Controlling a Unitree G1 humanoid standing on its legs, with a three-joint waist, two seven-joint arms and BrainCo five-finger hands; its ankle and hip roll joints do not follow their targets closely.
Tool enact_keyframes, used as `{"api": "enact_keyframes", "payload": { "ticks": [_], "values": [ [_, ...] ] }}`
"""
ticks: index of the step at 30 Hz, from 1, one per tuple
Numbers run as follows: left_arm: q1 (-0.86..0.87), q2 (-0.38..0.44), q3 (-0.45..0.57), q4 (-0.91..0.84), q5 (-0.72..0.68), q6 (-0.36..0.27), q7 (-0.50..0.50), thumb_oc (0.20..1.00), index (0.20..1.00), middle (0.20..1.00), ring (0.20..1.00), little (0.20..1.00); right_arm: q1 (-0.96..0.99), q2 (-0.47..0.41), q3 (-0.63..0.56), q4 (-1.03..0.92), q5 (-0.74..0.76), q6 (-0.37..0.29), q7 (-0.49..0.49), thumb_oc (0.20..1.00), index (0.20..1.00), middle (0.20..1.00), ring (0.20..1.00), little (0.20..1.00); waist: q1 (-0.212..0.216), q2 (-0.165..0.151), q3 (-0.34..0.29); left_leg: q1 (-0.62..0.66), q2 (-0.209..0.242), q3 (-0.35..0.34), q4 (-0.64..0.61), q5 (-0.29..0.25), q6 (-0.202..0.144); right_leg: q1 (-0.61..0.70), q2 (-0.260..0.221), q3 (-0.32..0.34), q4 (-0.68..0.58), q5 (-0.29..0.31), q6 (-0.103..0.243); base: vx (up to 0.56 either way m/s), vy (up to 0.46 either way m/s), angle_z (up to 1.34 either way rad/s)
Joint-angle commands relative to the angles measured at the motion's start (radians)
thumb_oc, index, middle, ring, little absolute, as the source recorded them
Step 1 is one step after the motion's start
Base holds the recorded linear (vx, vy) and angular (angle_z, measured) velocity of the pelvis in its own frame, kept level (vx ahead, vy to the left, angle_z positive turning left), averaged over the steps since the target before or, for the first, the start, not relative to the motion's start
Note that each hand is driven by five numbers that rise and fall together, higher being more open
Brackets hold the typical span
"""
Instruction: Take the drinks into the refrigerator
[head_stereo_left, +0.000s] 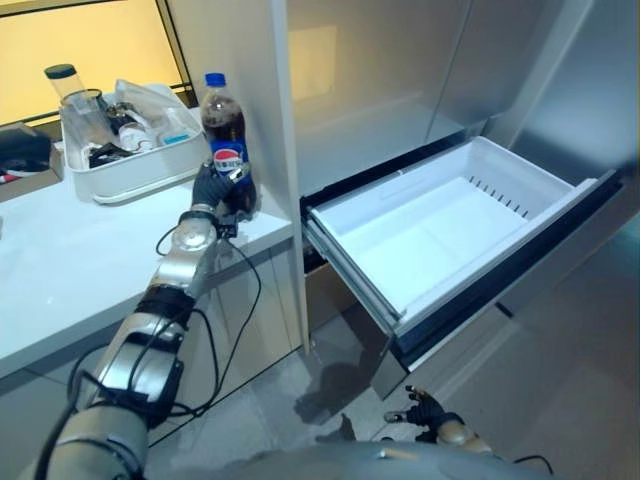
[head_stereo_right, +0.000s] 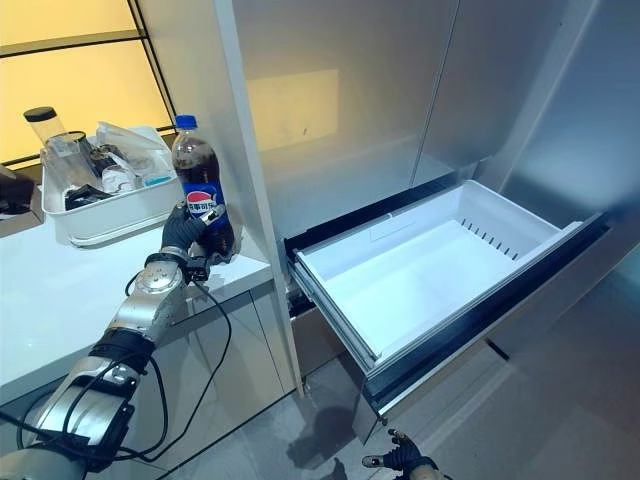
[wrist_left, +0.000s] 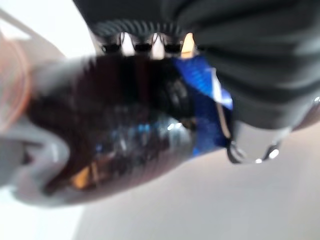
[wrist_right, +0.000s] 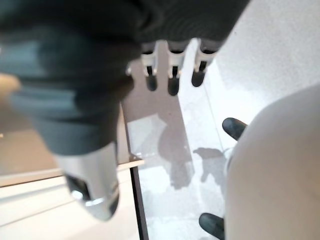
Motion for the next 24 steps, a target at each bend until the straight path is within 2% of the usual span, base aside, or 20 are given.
{"api": "enact_keyframes", "payload": {
  "ticks": [1,8,9,10,12,13,16,19,21,23,24],
  "values": [
    [-0.06,-0.008,0.067,-0.036,0.009,-0.081,0.002,0.2,0.2,0.2,0.2,0.2,-0.014,-0.01,0.009,-0.001,0.01,-0.028,-0.013,1.0,1.0,1.0,1.0,1.0,-0.017,0.011,0.049,-0.004,-0.077,0.005,0.001,-0.074,0.068,0.022,0.031,-0.007,0.065,-0.039,0.033,0.0,0.0,0.0],
    [0.111,-0.037,0.137,-0.249,0.005,-0.114,0.0,0.2,0.2,0.2,0.2,0.2,-0.018,-0.016,-0.024,-0.014,0.012,-0.03,-0.013,1.0,1.0,1.0,1.0,1.0,0.001,0.003,0.057,-0.007,-0.075,-0.001,0.001,-0.074,0.068,0.02,0.031,-0.011,0.068,-0.042,0.028,0.0,0.0,0.0],
    [0.195,-0.041,0.169,-0.356,-0.01,-0.13,-0.027,0.2,0.2,0.2,0.2,0.2,-0.02,-0.014,-0.04,-0.013,0.019,-0.031,-0.012,1.0,1.0,1.0,1.0,1.0,0.01,0.001,0.059,-0.008,-0.075,-0.002,0.001,-0.074,0.068,0.019,0.032,-0.011,0.068,-0.043,0.027,0.0,0.0,0.0],
    [0.196,-0.041,0.169,-0.357,-0.01,-0.129,-0.027,0.2,0.2,0.2,0.2,0.2,-0.02,-0.014,-0.039,-0.013,0.019,-0.031,-0.012,1.0,1.0,1.0,1.0,1.0,0.01,0.001,0.059,-0.008,-0.075,-0.002,0.001,-0.074,0.068,0.019,0.032,-0.011,0.068,-0.043,0.027,0.0,0.0,0.0],
    [0.334,-0.072,0.202,-0.523,-0.033,-0.143,-0.064,0.2,0.2,0.2,0.2,0.2,-0.026,-0.016,-0.078,-0.007,0.038,-0.031,-0.011,1.0,1.0,1.0,1.0,1.0,0.025,-0.001,0.068,-0.01,-0.073,-0.004,0.001,-0.073,0.069,0.016,0.031,-0.01,0.069,-0.043,0.024,-0.01,-0.001,-0.04],
    [0.337,-0.072,0.202,-0.526,-0.032,-0.141,-0.064,0.2,0.2,0.2,0.2,0.2,-0.025,-0.017,-0.077,-0.007,0.038,-0.031,-0.01,1.0,1.0,1.0,1.0,1.0,0.024,-0.001,0.067,-0.01,-0.073,-0.004,0.001,-0.073,0.069,0.016,0.031,-0.01,0.069,-0.043,0.024,0.0,0.0,0.0],
    [0.526,-0.082,0.236,-0.715,-0.075,-0.147,-0.155,0.2,0.2,0.2,0.2,0.2,-0.03,-0.019,-0.15,0.019,0.082,-0.035,-0.012,1.0,1.0,1.0,1.0,1.0,0.048,-0.004,0.073,-0.014,-0.072,-0.006,0.001,-0.074,0.071,0.014,0.031,-0.012,0.067,-0.043,0.022,0.0,-0.002,-0.02],
    [0.618,-0.093,0.24,-0.793,-0.108,-0.14,-0.2,0.2,0.2,0.2,0.2,0.2,-0.032,-0.022,-0.18,0.035,0.103,-0.039,-0.017,1.0,1.0,1.0,1.0,1.0,0.059,-0.004,0.073,-0.014,-0.072,-0.007,0.001,-0.076,0.072,0.014,0.03,-0.014,0.066,-0.043,0.021,0.0,0.0,-0.02],
    [0.704,-0.089,0.235,-0.886,-0.135,-0.132,-0.25,0.2,0.2,0.2,0.2,0.2,-0.051,-0.044,-0.265,0.05,0.184,-0.054,-0.043,1.0,1.0,1.0,1.0,1.0,0.07,-0.005,0.074,-0.014,-0.072,-0.011,0.001,-0.078,0.074,0.015,0.03,-0.018,0.066,-0.044,0.02,0.0,0.002,-0.02],
    [0.724,-0.087,0.23,-0.909,-0.142,-0.127,-0.262,0.2,0.2,0.2,0.2,0.2,-0.058,-0.053,-0.291,0.053,0.216,-0.062,-0.049,1.0,1.0,1.0,1.0,1.0,0.074,-0.004,0.076,-0.013,-0.072,-0.013,0.001,-0.079,0.075,0.015,0.03,-0.018,0.067,-0.044,0.02,0.0,0.0,0.0],
    [0.754,-0.09,0.211,-0.955,-0.168,-0.12,-0.285,0.2,0.2,0.2,0.2,0.2,-0.067,-0.068,-0.366,0.055,0.315,-0.079,-0.077,1.0,1.0,1.0,1.0,1.0,0.074,-0.005,0.077,-0.014,-0.073,-0.016,0.001,-0.08,0.076,0.015,0.03,-0.019,0.068,-0.046,0.02,0.0,0.0,0.0]
  ]
}}
